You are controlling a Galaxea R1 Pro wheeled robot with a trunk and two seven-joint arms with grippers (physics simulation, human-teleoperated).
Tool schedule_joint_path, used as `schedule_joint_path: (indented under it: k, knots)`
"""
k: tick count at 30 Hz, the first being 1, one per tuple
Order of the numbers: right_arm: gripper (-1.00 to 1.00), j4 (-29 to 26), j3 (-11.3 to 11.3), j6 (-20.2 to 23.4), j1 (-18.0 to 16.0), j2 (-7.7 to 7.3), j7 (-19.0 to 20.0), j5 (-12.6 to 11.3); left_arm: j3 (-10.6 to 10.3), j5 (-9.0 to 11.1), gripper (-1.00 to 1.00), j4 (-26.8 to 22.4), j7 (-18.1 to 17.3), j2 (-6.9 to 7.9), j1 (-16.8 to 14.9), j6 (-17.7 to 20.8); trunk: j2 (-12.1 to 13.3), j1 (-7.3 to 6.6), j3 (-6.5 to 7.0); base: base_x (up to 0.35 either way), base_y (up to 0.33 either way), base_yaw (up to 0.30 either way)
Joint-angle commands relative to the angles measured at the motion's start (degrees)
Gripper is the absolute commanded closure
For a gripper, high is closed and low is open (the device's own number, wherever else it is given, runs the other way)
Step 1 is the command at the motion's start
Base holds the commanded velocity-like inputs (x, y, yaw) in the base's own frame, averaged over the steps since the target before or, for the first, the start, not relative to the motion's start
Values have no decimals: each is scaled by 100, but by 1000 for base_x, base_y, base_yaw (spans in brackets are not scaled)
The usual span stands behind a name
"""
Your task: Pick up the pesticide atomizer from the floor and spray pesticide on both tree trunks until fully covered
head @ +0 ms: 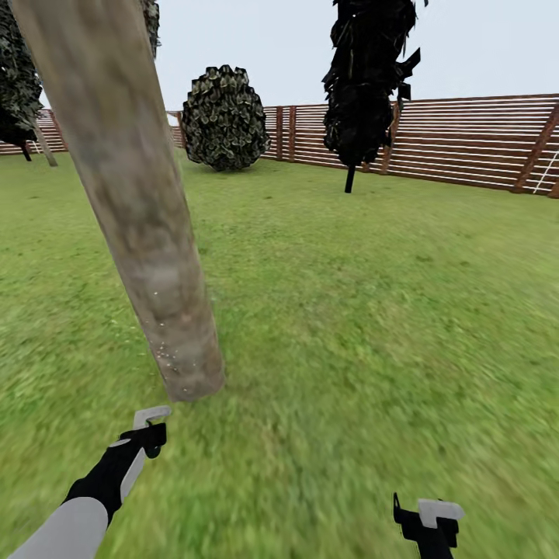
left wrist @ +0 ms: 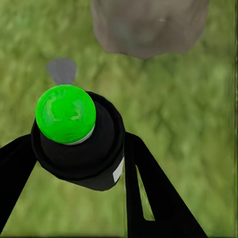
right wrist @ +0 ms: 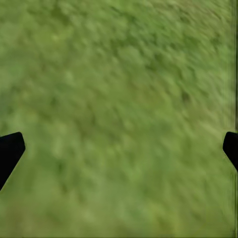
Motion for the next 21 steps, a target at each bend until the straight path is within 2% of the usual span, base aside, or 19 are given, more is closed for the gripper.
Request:
schedule_joint_path:
  k: [1,10,19,21]
  knots:
    - [-100,0,0,0,0,0,-1,0,1,-1,100,-1,0,1,0,3,0,0,0,0,-276,0]
    - [-100,0,0,0,0,7,15,0,5,-3,100,-5,0,9,0,13,0,0,0,42,-276,16]
    - [-100,0,0,0,0,17,15,0,4,-3,100,-4,0,9,0,35,0,0,0,106,-275,257]
    - [-100,0,0,0,0,17,15,0,5,-6,100,-6,0,9,0,35,0,0,0,114,-276,35]
